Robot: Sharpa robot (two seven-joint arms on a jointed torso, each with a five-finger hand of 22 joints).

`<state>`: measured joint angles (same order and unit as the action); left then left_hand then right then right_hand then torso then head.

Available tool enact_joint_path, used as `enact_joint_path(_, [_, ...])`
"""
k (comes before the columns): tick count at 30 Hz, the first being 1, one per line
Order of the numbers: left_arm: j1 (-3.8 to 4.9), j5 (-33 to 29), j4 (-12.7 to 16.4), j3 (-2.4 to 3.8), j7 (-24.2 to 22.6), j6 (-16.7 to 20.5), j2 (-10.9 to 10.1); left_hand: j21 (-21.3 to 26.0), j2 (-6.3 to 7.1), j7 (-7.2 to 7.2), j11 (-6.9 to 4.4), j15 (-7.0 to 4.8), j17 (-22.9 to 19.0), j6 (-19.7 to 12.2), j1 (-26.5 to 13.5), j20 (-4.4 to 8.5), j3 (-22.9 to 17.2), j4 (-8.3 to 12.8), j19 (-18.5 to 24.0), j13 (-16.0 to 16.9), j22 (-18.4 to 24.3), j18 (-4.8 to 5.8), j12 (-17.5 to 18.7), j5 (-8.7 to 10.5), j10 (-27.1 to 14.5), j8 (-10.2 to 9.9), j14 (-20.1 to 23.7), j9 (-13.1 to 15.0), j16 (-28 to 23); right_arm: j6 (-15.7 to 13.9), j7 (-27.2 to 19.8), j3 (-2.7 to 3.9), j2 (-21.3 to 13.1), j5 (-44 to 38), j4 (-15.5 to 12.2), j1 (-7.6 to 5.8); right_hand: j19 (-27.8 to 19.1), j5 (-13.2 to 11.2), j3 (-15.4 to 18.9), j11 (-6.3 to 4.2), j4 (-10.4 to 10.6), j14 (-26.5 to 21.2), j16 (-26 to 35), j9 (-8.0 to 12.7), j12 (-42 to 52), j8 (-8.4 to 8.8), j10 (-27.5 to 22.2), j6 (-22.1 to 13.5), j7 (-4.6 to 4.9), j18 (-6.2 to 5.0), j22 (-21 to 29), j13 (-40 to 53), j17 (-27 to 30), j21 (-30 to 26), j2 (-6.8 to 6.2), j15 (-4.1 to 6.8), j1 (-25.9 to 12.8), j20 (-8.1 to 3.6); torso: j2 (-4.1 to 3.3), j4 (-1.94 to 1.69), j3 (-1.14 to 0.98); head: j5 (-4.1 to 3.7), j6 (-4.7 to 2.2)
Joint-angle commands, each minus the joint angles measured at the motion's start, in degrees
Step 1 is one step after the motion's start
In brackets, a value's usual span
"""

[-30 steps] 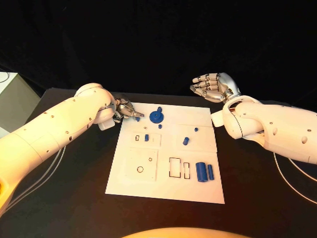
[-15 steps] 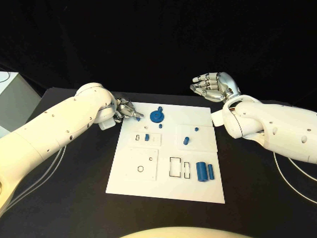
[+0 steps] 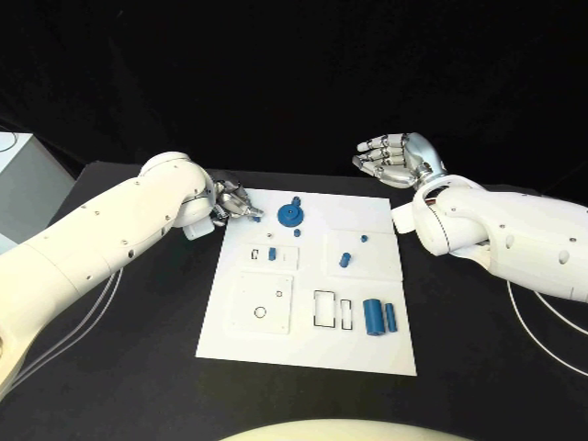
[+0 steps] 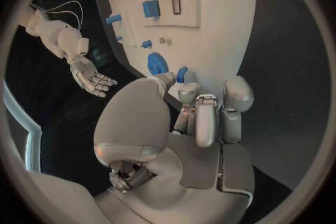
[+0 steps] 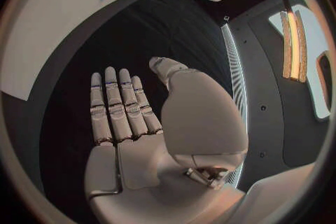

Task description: Assemble the parts on the task board

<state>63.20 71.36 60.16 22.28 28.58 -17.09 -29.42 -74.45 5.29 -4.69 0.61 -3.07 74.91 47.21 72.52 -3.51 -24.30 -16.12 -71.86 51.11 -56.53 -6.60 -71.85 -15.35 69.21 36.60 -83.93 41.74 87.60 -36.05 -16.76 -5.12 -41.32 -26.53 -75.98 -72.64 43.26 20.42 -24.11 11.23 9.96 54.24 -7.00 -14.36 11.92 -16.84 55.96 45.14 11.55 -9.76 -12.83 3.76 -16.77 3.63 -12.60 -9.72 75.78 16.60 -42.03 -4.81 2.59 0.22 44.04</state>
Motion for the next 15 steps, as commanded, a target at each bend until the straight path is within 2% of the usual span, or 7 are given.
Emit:
enact_joint_path(1, [0.04,-1.9,0.1,-0.03,-0.6,0.1,0.1,-0.3,-0.04,0.21,-0.26,0.14,10.0,0.4,0.9,0.05,-0.7,0.0,0.3,0.1,0.0,-0.07,-0.3,-0.3,0.1,0.6,-4.3,0.3,0.0,0.8,-0.5,0.02,0.1,-0.1,0.0,0.02,-0.4,0.2,0.2,0.23,-0.2,-0.2,0.4,0.1,-0.3,-0.26,0.0,-0.3,3.35,-0.5,0.1,-0.1,0.1,-0.1,-0.05,-0.07,-0.5,-0.14,0.0,-0.04,-0.01,0.03,0.04])
enact_joint_path(4, [0.03,-3.5,0.3,-0.03,-1.0,1.0,-0.1,-0.3,-0.29,0.41,-0.44,-0.01,10.1,0.3,2.3,0.16,-2.5,0.3,0.3,0.2,-0.1,-0.08,-0.3,-0.39,0.1,1.5,-4.3,0.8,0.0,0.9,-0.5,0.02,0.1,-0.1,0.1,0.03,-0.4,0.2,0.2,0.23,-0.2,-0.2,0.4,0.1,-0.3,-0.26,0.0,-0.3,3.35,-0.5,0.1,-0.1,0.1,-0.1,-0.05,-0.07,-0.5,-0.14,-0.02,-0.01,-0.02,0.06,0.04])
enact_joint_path(5, [0.03,-4.1,0.4,-0.03,-1.2,1.3,-0.1,-0.4,-0.21,0.7,-0.66,-0.19,10.2,0.4,3.7,0.28,-4.5,1.1,0.3,0.4,-0.2,-0.08,-0.5,-0.49,0.4,2.6,-4.3,1.4,0.1,0.9,-0.5,0.02,0.1,-0.1,0.1,0.03,-0.5,0.3,0.2,0.23,-0.3,-0.1,0.5,0.1,-0.3,-0.31,0.0,-0.3,3.35,-0.51,0.2,-0.1,0.2,-0.1,0.01,-0.08,-0.5,-0.13,-0.01,-0.01,-0.01,0.06,0.04])
enact_joint_path(8, [0.01,-5.2,0.7,-0.03,-1.6,1.9,-0.3,-0.4,0.67,0.9,-0.88,-0.36,10.3,0.0,4.1,0.52,-8.1,1.4,0.3,0.4,-0.2,-0.06,-0.4,-0.46,0.7,4.7,-4.4,2.6,0.1,0.9,-0.5,0.02,0.1,-0.1,0.1,0.04,-0.5,0.3,0.2,0.23,-0.3,-0.1,0.5,0.1,-0.3,-0.32,0.0,-0.3,3.35,-0.51,0.3,-0.1,0.2,-0.1,0.02,-0.08,-0.5,-0.12,0.02,-0.02,0.0,0.07,0.03])
enact_joint_path(15, [-0.06,-8.1,2.4,-0.02,-3.1,3.3,-1.4,-0.6,2.12,0.87,-0.9,-0.39,10.2,-0.9,3.4,0.57,-14.2,3.2,0.3,0.4,-0.5,-0.01,-0.4,-0.37,1.1,7.0,-4.4,3.7,0.1,1.1,-0.4,0.01,-0.1,-0.1,0.2,0.07,-0.7,2.4,0.1,0.25,-0.6,0.0,0.7,0.4,-0.3,-0.49,-0.1,-0.4,3.37,-0.54,1.0,-0.1,0.9,0.1,0.13,-0.1,-0.5,-0.09,0.11,-0.03,-0.01,0.06,0.06])
